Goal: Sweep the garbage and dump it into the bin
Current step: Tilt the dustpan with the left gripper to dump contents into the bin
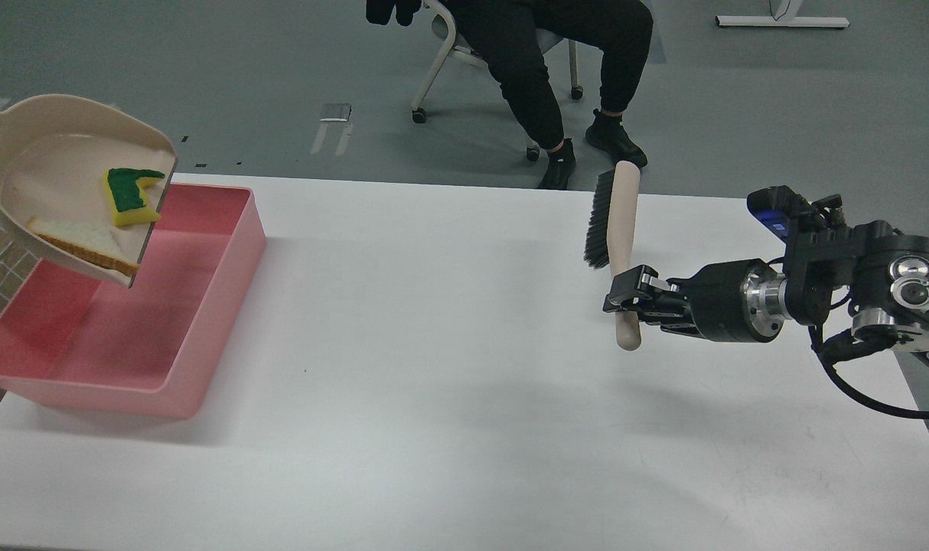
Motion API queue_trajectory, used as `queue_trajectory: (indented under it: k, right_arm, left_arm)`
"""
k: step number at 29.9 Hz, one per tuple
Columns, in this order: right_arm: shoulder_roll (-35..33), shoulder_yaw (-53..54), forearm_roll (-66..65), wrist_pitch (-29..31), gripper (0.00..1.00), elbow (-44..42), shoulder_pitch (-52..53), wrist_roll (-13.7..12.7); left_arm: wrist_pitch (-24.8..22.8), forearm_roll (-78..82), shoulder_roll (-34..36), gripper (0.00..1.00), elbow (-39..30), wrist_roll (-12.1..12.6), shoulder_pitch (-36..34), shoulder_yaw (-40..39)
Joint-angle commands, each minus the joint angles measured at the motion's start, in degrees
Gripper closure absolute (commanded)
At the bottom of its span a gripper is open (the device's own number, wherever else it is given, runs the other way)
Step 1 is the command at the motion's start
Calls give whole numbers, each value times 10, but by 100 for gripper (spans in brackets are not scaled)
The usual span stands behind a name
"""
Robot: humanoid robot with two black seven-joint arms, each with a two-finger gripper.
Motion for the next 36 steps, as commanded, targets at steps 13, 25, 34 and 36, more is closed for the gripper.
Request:
queue_trajectory:
  k: [13, 25, 34, 36]
  right_arm:
    - [1, 2, 0, 0, 100, -4, -1, 0]
    - [6, 2, 0, 0, 100, -4, -2, 0]
    - [8, 2, 1, 0, 100, -3, -2, 0]
    - [8, 1, 1, 0, 100, -3, -2, 0]
  left_arm:
    - [132, 69, 76, 100, -110, 0, 18, 42]
    - [199, 89, 75, 100, -128, 0, 17, 58]
    - [127, -13, 73, 100, -128, 0, -18, 53]
    - [64, -71, 70, 100, -128, 0, -49, 53]
